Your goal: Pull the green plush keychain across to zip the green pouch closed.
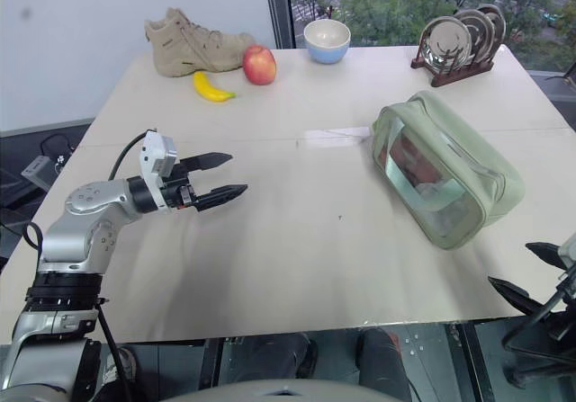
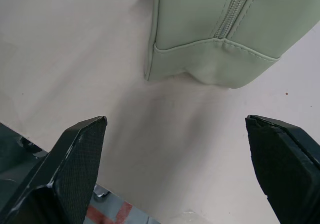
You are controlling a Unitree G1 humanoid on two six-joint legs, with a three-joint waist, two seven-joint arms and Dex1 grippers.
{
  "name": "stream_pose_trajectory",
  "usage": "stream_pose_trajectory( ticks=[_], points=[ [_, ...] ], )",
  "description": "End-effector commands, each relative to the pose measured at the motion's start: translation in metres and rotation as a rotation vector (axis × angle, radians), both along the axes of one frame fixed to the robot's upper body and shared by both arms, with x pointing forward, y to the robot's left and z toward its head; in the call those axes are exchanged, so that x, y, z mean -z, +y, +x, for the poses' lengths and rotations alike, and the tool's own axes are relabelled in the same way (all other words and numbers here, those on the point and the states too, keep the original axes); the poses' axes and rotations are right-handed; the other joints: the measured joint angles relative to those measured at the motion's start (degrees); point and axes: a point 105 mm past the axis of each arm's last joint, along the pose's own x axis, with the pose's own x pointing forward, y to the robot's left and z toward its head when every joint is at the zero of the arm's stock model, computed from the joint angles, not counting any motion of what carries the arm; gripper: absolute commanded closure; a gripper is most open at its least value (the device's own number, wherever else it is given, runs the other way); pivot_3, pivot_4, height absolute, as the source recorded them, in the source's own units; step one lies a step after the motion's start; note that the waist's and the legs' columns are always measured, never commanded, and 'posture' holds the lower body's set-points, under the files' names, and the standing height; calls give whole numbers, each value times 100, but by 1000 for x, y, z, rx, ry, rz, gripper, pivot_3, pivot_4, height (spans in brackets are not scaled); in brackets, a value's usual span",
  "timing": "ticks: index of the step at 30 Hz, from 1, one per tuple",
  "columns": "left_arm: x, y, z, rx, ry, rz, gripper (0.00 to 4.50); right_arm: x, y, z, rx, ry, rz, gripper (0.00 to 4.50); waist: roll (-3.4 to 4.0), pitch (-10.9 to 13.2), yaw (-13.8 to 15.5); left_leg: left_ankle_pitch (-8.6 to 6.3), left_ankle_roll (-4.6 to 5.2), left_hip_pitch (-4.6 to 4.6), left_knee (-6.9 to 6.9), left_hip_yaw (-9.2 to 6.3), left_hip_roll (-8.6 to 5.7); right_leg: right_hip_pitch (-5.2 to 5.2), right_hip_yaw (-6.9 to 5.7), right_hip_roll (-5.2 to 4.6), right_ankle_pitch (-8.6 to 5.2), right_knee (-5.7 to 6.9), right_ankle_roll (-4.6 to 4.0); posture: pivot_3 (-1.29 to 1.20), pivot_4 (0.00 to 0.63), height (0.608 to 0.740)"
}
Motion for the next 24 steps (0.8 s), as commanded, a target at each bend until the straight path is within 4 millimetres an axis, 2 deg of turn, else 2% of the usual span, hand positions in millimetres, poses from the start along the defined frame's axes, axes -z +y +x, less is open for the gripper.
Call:
stream_pose_trajectory(
  ticks=[1, 6, 11, 14, 16, 18, 21, 24],
  points=[
    [-12, -1, -2, 43, -38, -3, 25, -11, -3, -2, 28, -31, -44, 0, 2, 2, 0, 0, 0, 0, 0, 0, 0, 0, 0, 0, 0, 0, 0, 0, 150, 740],
    [-24, -16, -14, 212, -51, -73, 25, -26, -12, -4, 127, -32, -66, 0, 7, 8, 7, 0, 0, -1, 0, -2, 0, 0, -1, 0, 0, -1, 0, 0, 150, 740],
    [-41, -33, -26, 350, -70, -119, 25, -66, -16, 3, 198, -123, 28, 0, 9, 15, -14, 0, 1, -1, 1, 0, 0, 1, 1, 0, 0, -3, 0, 0, 150, 740],
    [-45, -45, -32, 419, -92, -115, 25, -96, -5, 9, 157, -180, 88, 0, 7, 16, -7, -1, 1, -3, -3, -3, 5, 1, -5, 1, 0, -7, 0, 0, 150, 740],
    [-47, -52, -36, 455, -103, -119, 25, -116, 10, 17, 83, -227, 122, 0, 36, 33, -35, -3, 3, -3, 0, 4, 7, 2, 2, 2, 1, -9, -1, 0, 150, 740],
    [-47, -56, -39, 478, -109, -117, 25, -129, 27, 25, 7, -251, 125, 0, 24, 39, -17, -3, 4, -4, 0, 7, 6, 6, 2, -1, 3, -17, -1, 0, 150, 740],
    [-47, -59, -41, 502, -110, -116, 25, -137, 45, 40, -48, -271, 108, 0, 26, 43, -18, -5, 5, -7, -4, -4, 13, 6, -14, 2, 3, -25, -1, 0, 150, 740],
    [-49, -62, -42, 508, -114, -120, 25, -134, 56, 63, -40, -263, 107, 0, 24, 45, -35, -7, 6, -15, -3, -2, 11, 3, -15, -1, 3, -32, 0, 0, 150, 740]
  ],
)
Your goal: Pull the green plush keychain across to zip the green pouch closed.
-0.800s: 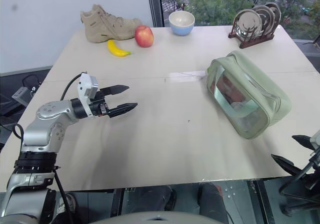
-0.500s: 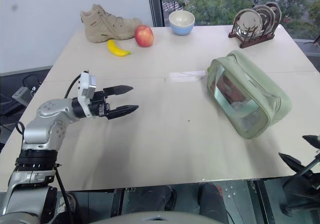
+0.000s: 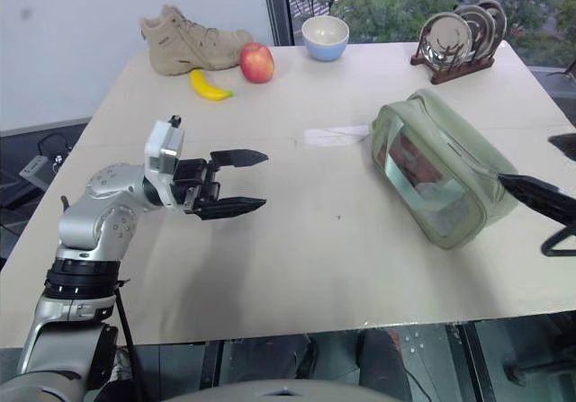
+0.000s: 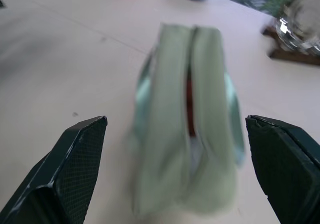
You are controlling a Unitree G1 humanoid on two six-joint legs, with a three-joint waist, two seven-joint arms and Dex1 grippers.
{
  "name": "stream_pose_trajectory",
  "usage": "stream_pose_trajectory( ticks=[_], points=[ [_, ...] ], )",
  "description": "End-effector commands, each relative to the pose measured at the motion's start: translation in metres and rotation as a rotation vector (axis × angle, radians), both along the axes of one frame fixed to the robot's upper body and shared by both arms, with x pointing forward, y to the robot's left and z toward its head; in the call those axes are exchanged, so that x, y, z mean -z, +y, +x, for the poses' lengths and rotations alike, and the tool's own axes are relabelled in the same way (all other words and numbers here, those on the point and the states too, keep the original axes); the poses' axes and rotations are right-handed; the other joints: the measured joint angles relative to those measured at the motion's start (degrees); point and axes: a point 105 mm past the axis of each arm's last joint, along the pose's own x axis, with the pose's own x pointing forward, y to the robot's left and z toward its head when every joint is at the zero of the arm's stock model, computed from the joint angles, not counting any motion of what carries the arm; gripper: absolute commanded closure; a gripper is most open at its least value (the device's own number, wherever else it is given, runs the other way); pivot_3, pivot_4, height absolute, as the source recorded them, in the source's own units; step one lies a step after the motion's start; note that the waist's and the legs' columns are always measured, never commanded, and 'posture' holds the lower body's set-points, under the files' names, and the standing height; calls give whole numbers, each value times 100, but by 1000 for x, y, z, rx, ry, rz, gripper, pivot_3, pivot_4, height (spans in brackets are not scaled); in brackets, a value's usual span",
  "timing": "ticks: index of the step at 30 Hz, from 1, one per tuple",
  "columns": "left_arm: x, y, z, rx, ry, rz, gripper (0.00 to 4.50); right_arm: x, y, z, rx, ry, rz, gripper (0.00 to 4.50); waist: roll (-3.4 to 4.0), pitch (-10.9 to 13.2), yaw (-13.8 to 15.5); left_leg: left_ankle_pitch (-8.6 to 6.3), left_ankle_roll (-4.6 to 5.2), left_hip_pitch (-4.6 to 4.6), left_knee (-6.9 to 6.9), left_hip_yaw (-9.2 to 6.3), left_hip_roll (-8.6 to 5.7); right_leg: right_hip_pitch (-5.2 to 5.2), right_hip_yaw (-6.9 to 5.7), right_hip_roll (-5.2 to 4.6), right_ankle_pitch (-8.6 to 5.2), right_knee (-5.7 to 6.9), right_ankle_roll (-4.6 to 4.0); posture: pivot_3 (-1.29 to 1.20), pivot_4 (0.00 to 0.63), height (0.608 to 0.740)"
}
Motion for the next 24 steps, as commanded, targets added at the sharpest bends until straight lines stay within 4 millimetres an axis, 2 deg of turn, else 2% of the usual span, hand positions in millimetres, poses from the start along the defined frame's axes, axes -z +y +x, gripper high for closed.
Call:
stream_pose_trajectory(
  ticks=[1, 9, 12, 14, 18, 24],
  points=[
    [-11, -5, -5, 34, -47, -10, 25, 2, 9, 24, 33, -5, -6, 0, -7, 4, -3, 0, 0, 0, 2, 4, -1, 0, 3, 0, 0, -2, 0, 0, 150, 740],
    [-7, 0, -6, -19, -38, -8, 25, 19, 34, 64, 27, 49, 6, 0, -9, 11, -20, 0, 1, -14, 0, 5, -1, -20, 2, 0, 0, -1, 0, 0, 150, 740],
    [-5, 28, -8, -43, -29, -8, 25, 21, 33, 82, 94, 59, 6, 0, -10, 12, -76, 0, 1, -14, 0, 8, -1, -23, 5, 2, 0, 1, 0, 0, 150, 740],
    [-5, 35, -8, -49, -27, -9, 25, 18, 28, 92, 149, 57, 4, 0, -9, 13, -114, 0, 1, -15, -2, 7, -1, -29, 4, 4, 0, 3, 0, 0, 150, 740],
    [-4, 34, -8, -60, -28, -9, 25, 14, 31, 95, 136, 84, 2, 0, -7, 14, -112, 0, 1, -26, 1, 4, -4, -33, -2, 0, 0, 0, 0, 0, 150, 740],
    [0, 28, -10, -61, -23, -17, 25, 26, 58, 92, 28, 132, -14, 0, -7, 13, -166, 0, 1, -63, 9, 4, -3, -72, -3, 1, 2, 6, -1, 0, 150, 740]
  ],
)
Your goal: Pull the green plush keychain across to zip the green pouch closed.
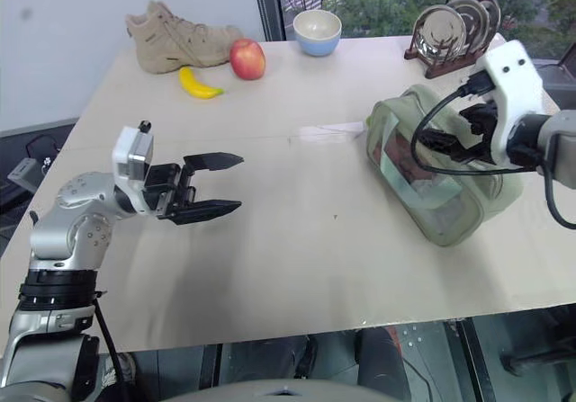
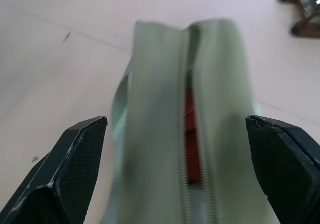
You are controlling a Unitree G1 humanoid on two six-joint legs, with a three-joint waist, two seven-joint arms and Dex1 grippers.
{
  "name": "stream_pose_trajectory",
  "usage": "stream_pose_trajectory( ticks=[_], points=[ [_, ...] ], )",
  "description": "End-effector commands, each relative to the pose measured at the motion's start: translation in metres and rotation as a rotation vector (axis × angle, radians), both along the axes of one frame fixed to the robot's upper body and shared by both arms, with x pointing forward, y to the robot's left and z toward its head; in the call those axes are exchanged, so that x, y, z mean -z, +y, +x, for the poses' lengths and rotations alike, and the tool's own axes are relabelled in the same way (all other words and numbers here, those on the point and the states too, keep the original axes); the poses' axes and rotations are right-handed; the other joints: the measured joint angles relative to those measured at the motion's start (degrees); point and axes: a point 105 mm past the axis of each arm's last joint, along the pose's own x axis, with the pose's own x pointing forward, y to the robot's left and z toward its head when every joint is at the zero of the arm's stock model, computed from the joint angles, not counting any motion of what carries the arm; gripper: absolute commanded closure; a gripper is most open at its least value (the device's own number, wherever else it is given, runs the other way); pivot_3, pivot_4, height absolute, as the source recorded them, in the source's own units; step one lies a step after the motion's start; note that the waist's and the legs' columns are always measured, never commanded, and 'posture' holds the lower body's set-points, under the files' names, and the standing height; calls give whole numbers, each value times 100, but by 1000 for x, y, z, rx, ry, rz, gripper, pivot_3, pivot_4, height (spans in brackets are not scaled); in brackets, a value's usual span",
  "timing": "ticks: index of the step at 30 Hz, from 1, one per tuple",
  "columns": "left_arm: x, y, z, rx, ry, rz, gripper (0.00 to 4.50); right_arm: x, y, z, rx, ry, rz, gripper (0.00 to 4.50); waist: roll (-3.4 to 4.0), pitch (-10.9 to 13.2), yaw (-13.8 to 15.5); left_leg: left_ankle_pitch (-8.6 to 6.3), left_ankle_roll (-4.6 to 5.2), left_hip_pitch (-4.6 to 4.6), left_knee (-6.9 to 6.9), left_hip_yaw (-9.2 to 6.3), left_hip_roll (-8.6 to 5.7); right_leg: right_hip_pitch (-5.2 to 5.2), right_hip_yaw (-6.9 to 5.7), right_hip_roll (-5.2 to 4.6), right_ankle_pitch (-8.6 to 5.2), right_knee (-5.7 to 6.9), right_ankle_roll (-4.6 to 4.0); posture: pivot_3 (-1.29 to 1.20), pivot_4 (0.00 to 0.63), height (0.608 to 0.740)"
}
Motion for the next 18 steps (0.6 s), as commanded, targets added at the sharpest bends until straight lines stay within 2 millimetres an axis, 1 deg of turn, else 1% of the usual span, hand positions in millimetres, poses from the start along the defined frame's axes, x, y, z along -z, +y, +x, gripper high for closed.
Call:
stream_pose_trajectory(
  ticks=[1, 5, 6, 7, 8, 10, 11, 12, 15, 18],
  points=[
    [-5, -5, -7, 19, -40, -8, 25, 2, 15, -4, -56, -5, -20, 0, 0, 0, -23, 0, 0, -4, 0, 2, 0, -5, 2, 0, 0, 2, 0, 0, 150, 740],
    [-4, -7, -9, 24, -39, -10, 25, 9, 14, -1, -38, 17, -23, 0, 0, 0, -7, 0, 0, -14, 6, -1, -1, -11, -6, 0, 0, 3, 0, 0, 150, 740],
    [-4, -8, -9, 25, -38, -11, 0, 11, 12, 0, -28, 19, -27, 390, 0, 0, -2, 0, 0, -15, 8, -1, -2, -10, -8, 0, 1, 3, 0, 0, 150, 740],
    [-4, -9, -10, 25, -38, -11, 0, 13, 11, 2, -22, 18, -39, 489, 0, 0, 5, 0, 0, -15, 8, -1, -2, -10, -9, -1, 1, 3, 0, 0, 150, 740],
    [-4, -10, -11, 26, -38, -11, 0, 14, 10, 3, -17, 15, -47, 832, 1, 0, 4, 0, 0, -15, 8, -1, -4, -10, -13, -1, 1, 3, 0, 0, 150, 740],
    [-5, -14, -12, 24, -42, -16, 0, 14, 9, 4, -21, 3, -62, 1787, 0, 0, -1, 0, 0, -15, 9, 0, -4, -10, -21, -1, 1, 3, 0, 0, 150, 740],
    [-5, -16, -12, 22, -43, -17, 0, 12, 10, 4, -38, -21, -78, 2373, 0, 0, 1, 0, 0, -15, 9, 0, -4, -10, -22, -1, 1, 3, 0, 0, 150, 740],
    [-6, -17, -12, 20, -43, -18, 0, 11, 12, 5, -58, -48, -100, 2839, 1, 0, 5, 0, 0, -15, 9, -1, -3, -10, -23, -1, 1, 3, 0, 0, 150, 740],
    [-7, -21, -12, 10, -45, -20, 0, 9, 16, 5, -140, -119, -156, 4462, 1, -1, 0, 0, 0, -15, 11, -1, -3, -10, -26, -1, 1, 5, 0, 0, 150, 740],
    [-9, -22, -9, -8, -48, -28, 0, 5, 24, 5, -255, -192, -180, 4462, 1, 0, -34, 0, 0, -15, 16, 1, -3, -9, -25, 0, 2, 7, 2, 0, 150, 740]
  ],
)
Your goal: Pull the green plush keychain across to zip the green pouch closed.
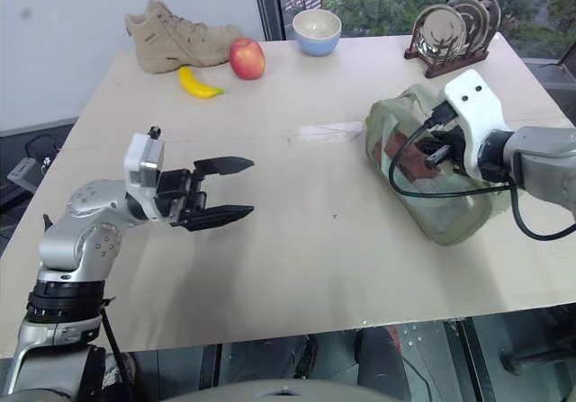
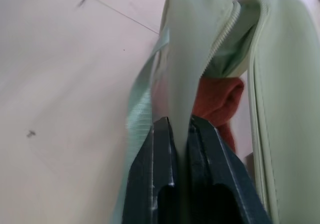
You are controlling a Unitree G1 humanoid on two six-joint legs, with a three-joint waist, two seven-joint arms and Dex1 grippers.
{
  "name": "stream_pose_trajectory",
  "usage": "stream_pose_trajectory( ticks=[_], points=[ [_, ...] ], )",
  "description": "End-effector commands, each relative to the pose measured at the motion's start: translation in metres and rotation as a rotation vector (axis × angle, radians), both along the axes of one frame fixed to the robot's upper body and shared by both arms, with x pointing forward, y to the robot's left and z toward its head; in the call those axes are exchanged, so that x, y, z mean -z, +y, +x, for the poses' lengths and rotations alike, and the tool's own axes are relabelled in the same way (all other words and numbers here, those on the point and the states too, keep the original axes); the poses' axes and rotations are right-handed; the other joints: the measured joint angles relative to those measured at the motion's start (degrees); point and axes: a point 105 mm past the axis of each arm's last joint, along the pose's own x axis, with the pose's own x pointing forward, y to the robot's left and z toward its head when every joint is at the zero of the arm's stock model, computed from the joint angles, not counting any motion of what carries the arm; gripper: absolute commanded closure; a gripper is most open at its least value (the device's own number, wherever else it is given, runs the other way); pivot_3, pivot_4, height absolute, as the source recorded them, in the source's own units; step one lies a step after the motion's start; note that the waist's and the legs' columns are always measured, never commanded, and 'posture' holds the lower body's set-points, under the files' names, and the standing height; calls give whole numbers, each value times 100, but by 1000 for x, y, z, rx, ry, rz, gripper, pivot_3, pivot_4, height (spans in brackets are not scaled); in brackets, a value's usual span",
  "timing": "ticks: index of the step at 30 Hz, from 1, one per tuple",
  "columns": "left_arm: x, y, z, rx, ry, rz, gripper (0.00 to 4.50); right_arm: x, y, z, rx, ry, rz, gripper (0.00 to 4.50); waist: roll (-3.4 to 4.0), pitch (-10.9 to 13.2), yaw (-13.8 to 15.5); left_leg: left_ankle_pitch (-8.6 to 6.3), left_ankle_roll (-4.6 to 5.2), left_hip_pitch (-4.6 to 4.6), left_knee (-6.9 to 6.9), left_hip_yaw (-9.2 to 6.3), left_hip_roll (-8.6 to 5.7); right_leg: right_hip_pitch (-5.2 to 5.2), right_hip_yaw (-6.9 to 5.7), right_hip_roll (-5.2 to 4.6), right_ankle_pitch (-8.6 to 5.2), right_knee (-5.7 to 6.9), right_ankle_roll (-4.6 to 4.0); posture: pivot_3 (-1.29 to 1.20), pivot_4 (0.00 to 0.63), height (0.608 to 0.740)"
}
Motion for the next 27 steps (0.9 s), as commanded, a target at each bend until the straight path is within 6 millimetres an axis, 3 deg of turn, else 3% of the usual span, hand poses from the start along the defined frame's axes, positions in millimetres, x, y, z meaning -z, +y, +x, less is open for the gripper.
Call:
stream_pose_trajectory(
  ticks=[1, 6, 11, 20, 27],
  points=[
    [-11, -6, -1, 3, -42, -9, 0, -23, 13, -2, -168, -168, -54, 4462, 0, 0, -41, 0, 0, 1, 2, 3, 0, 0, 3, 0, 0, 4, 1, 0, 150, 740],
    [-10, -2, 1, -32, -44, -25, 0, -32, 32, -11, -484, -312, -116, 4462, 0, 0, -125, 0, 0, 1, 9, 2, 0, -1, 2, 0, 1, 11, 1, 0, 150, 740],
    [-3, 6, -1, -83, -30, -27, 0, -23, 39, -10, -710, -346, -259, 4462, 0, 0, -148, 0, 0, 2, 11, 3, 1, -2, 4, 1, 1, 13, 1, 0, 150, 740],
    [14, 28, -12, -234, 8, -15, 0, -8, 58, 16, -912, -447, -465, 4462, -1, 0, -126, 0, -1, 1, 17, -1, 1, -2, 1, 1, 1, 20, 1, 0, 150, 740],
    [22, 38, -13, -337, 23, -37, 0, 14, 76, 13, -1016, -501, -477, 4462, -1, -2, -133, 0, -3, 7, 22, 1, 1, 0, 3, 3, 1, 32, 0, 0, 150, 740]
  ],
)
